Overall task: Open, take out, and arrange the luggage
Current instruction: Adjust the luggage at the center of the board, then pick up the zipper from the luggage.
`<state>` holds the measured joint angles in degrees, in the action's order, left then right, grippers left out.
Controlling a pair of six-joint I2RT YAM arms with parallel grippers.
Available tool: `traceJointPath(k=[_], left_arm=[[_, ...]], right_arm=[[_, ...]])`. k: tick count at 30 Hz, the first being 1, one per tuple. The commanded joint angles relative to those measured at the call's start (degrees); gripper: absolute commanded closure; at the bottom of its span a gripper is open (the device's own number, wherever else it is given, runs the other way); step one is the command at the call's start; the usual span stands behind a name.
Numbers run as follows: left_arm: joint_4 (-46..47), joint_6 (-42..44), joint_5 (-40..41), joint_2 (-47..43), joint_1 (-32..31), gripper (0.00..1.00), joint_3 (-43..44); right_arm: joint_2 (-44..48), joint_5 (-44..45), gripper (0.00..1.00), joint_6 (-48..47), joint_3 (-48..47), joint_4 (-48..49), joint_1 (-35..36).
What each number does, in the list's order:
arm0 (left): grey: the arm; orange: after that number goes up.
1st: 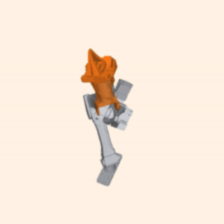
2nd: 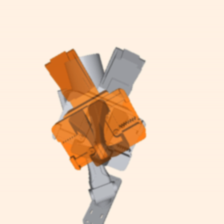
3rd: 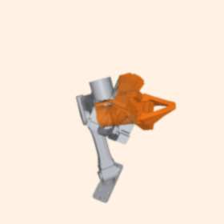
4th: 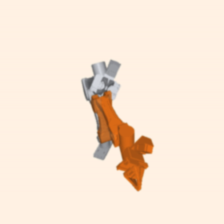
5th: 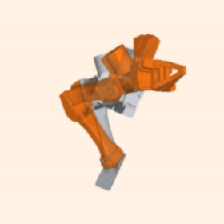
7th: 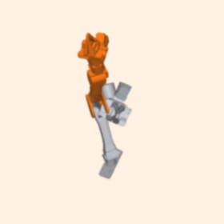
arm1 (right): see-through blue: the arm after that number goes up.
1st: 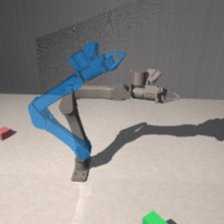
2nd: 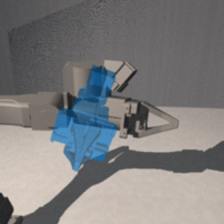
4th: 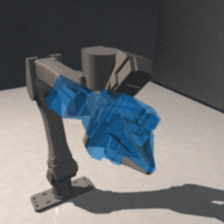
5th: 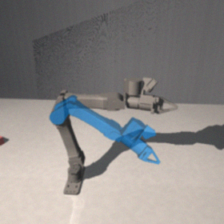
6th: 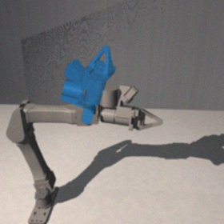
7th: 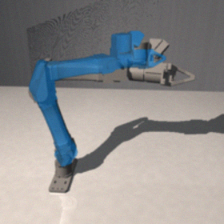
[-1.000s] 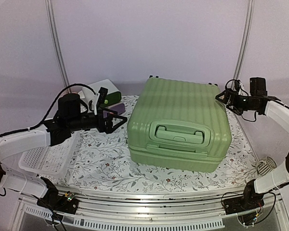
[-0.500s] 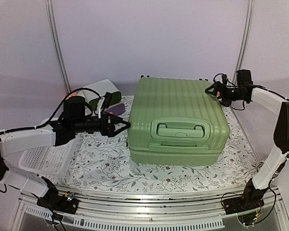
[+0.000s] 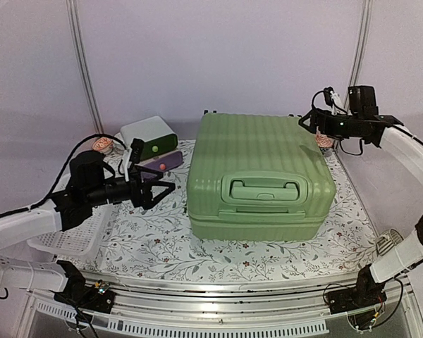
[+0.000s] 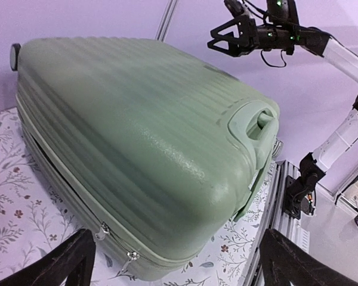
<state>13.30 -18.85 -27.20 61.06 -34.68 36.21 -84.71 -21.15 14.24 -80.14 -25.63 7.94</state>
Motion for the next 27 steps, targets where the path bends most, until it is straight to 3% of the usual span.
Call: traceJointPath(k=[1,7,13,18,21,27], left_arm=[[-0.34,5.7,3.59,-6.96,-0.3,0.02,-5.64],[1.36,6.6,6.72,-12.44,-0.39,0.02,-12.27],[10.91,4.25,12.11,-14.71,-0.39,0.02,-20.16],[24.82,2.7,13.78,-12.77,-0.48,0.02,-27.09],[28.83,3.75,13.62,-10.58,-0.57,0.02,-28.41],[30.34,8.53,10.89,-6.18,-0.95,0.03,-28.17]], right_arm=[[6.89,11.04,0.05,-9.1,1.98,-3.2,9.96],[15.84,6.62,0.04,-14.47,10.05,5.35,21.21],[23.9,-1.66,0.03,-19.24,21.65,17.06,23.33],[28.62,-14.54,0.23,-26.35,29.98,23.18,23.32],[30.58,-20.82,0.26,-32.26,33.33,24.75,23.59],[28.18,-22.76,0.4,-41.73,29.53,14.85,24.24]])
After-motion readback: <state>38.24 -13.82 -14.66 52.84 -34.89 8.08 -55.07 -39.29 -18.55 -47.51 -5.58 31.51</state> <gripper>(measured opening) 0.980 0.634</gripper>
